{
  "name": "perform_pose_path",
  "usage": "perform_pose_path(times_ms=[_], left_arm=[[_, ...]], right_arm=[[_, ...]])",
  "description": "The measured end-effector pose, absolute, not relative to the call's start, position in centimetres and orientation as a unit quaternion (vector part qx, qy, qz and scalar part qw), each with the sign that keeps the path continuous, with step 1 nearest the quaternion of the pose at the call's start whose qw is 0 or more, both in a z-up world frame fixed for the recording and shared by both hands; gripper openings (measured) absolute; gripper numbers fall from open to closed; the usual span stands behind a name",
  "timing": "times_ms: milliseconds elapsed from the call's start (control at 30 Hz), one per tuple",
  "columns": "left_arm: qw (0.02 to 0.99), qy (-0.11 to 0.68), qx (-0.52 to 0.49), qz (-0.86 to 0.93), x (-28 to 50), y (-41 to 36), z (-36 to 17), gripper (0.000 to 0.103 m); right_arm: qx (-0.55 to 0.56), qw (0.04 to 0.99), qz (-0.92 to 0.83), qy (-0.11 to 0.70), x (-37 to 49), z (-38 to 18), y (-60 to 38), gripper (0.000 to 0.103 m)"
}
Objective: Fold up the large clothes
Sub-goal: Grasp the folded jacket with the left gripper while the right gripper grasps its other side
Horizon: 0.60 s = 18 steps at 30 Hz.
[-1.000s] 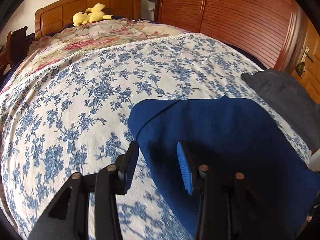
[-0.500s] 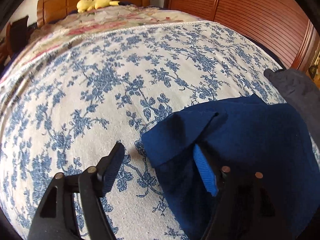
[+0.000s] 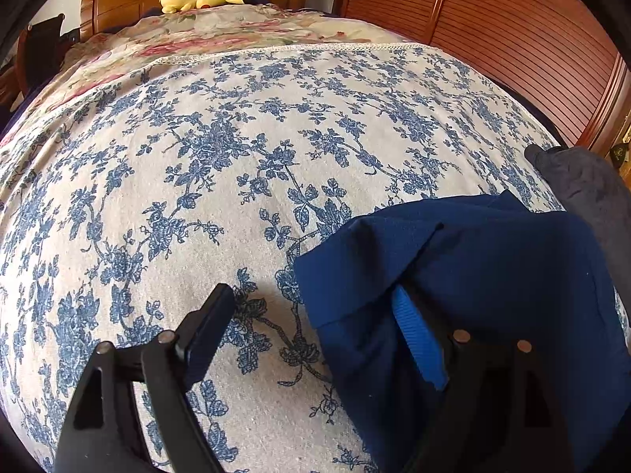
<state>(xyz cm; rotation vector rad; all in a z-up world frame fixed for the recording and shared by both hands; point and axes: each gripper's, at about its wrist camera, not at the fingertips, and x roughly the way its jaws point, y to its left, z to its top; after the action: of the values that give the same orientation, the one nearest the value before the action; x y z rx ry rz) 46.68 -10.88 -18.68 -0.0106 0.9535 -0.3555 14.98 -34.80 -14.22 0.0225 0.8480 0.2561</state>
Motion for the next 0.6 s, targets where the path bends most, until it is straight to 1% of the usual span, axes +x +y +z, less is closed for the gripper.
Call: perform_pose_path(times_ms=[67, 133, 167, 200, 233, 300, 367, 400, 433, 467, 500, 533, 600], left_arm=[[0.873, 0.456, -0.01, -0.175, 46.6, -10.8, -18.7, 0.078], [0.872, 0.452, -0.015, -0.188, 46.3, -10.9, -18.6, 0.063], [0.871, 0.45, -0.017, -0.195, 46.1, -11.1, -18.5, 0.058], [0.87, 0.45, -0.019, -0.203, 45.9, -11.2, -18.4, 0.047], [0.868, 0.45, -0.021, -0.208, 45.8, -11.4, -18.3, 0.043], [0.869, 0.448, -0.019, -0.207, 45.7, -11.6, -18.1, 0.039], [0.869, 0.447, -0.022, -0.21, 45.7, -11.5, -18.0, 0.03], [0.869, 0.447, -0.028, -0.212, 45.7, -11.3, -17.8, 0.021], [0.869, 0.446, -0.033, -0.214, 45.6, -11.1, -17.5, 0.015], [0.869, 0.444, -0.034, -0.215, 45.5, -11.1, -17.3, 0.013], [0.871, 0.442, -0.031, -0.212, 45.3, -11.0, -16.8, 0.011], [0.875, 0.437, -0.027, -0.208, 45.1, -11.1, -16.2, 0.009], [0.885, 0.417, -0.016, -0.204, 44.2, -11.3, -14.4, 0.008]], right_arm=[[0.022, 0.902, 0.124, 0.412, 15.1, -14.3, -35.0, 0.05], [0.024, 0.902, 0.124, 0.412, 15.1, -14.3, -35.0, 0.05], [0.025, 0.903, 0.123, 0.411, 15.1, -14.3, -35.0, 0.05], [0.025, 0.903, 0.122, 0.411, 15.1, -14.3, -35.0, 0.05], [0.027, 0.903, 0.123, 0.411, 15.0, -14.3, -35.0, 0.05], [0.031, 0.902, 0.124, 0.412, 15.0, -14.3, -35.1, 0.05], [0.041, 0.901, 0.129, 0.413, 15.1, -14.4, -35.2, 0.049], [0.045, 0.899, 0.136, 0.413, 15.0, -14.4, -35.2, 0.04], [0.05, 0.896, 0.151, 0.414, 15.0, -14.4, -35.1, 0.028], [0.049, 0.897, 0.157, 0.41, 15.0, -14.2, -34.9, 0.023], [0.047, 0.898, 0.164, 0.406, 14.9, -14.0, -34.8, 0.015], [0.044, 0.898, 0.166, 0.404, 14.9, -13.9, -34.6, 0.011], [0.049, 0.906, 0.175, 0.381, 14.7, -12.7, -34.7, 0.008]])
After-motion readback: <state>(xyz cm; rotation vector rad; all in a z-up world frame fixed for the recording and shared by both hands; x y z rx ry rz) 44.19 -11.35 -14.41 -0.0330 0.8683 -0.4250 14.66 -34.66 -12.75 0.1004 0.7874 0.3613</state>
